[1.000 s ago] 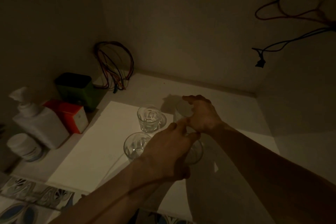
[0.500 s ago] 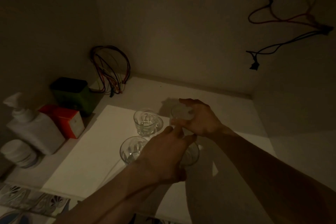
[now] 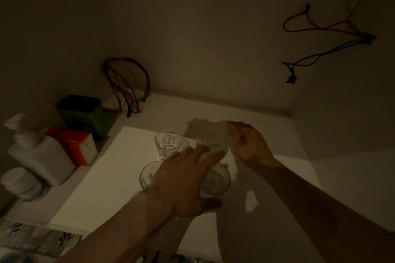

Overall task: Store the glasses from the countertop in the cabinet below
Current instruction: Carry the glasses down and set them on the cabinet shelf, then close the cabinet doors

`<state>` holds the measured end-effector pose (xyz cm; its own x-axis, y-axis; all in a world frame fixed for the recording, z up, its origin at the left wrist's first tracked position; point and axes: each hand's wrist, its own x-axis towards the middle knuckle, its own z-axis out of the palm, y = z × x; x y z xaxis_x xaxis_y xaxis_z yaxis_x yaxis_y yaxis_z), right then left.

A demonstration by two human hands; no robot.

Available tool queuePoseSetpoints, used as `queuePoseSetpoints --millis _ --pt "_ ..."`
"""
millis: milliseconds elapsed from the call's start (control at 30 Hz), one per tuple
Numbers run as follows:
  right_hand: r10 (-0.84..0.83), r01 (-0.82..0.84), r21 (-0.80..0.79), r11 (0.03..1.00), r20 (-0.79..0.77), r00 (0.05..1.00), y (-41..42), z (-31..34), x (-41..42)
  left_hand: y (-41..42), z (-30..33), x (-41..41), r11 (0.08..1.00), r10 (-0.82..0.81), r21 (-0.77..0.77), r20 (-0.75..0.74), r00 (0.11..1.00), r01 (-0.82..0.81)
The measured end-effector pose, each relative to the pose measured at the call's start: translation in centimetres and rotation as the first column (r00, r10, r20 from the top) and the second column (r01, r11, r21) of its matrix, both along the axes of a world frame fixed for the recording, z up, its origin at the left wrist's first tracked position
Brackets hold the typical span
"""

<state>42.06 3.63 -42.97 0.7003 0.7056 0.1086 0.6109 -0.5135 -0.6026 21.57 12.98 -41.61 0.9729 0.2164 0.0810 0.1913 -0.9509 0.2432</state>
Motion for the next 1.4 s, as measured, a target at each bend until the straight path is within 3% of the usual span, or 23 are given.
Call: queuePoseSetpoints --millis 133,300,500,767,1000,1167,1300,1400 --pt "-0.070 0.073 -0.135 0.988 0.029 0.997 -2.3 0.4 0.4 2.6 1.0 -2.5 0.969 0.246 -0.057 0.197 0.949 -0.240" --pt "-0.058 0.080 -0.460 0.885 0.063 0.996 -4.0 0.8 -0.9 5.7 1.0 -1.7 0.913 0.407 0.027 -0.040 0.913 -0.406" --pt "0.021 0.065 -0.609 0.790 0.133 0.991 -2.9 2.0 -2.7 5.7 0.0 1.2 0.922 0.385 0.043 -0.179 0.905 -0.384" --pt "0.008 0.072 -0.585 0.808 0.133 0.991 -2.6 3.3 -3.6 5.2 1.0 1.2 0.926 0.377 0.053 -0.181 0.909 -0.373" --pt "0.002 0.056 -0.627 0.777 0.091 0.996 -5.8 6.4 -8.5 1.3 4.7 -2.0 0.931 0.356 0.036 -0.308 0.882 -0.363" --pt "0.019 -0.001 -0.703 0.711 0.018 1.000 -10.2 13.1 -13.5 -3.0 11.3 -6.8 0.952 0.276 -0.002 -0.430 0.860 -0.306" --pt "-0.114 -0.049 -0.735 0.676 -0.170 0.979 -13.3 21.3 -17.8 -6.2 18.8 -10.7 0.953 0.224 -0.056 -0.534 0.816 -0.298" --pt "-0.128 -0.101 -0.787 0.609 -0.223 0.966 -15.6 27.3 -21.4 -9.5 24.0 -13.3 0.960 0.168 -0.086 -0.589 0.790 -0.268"
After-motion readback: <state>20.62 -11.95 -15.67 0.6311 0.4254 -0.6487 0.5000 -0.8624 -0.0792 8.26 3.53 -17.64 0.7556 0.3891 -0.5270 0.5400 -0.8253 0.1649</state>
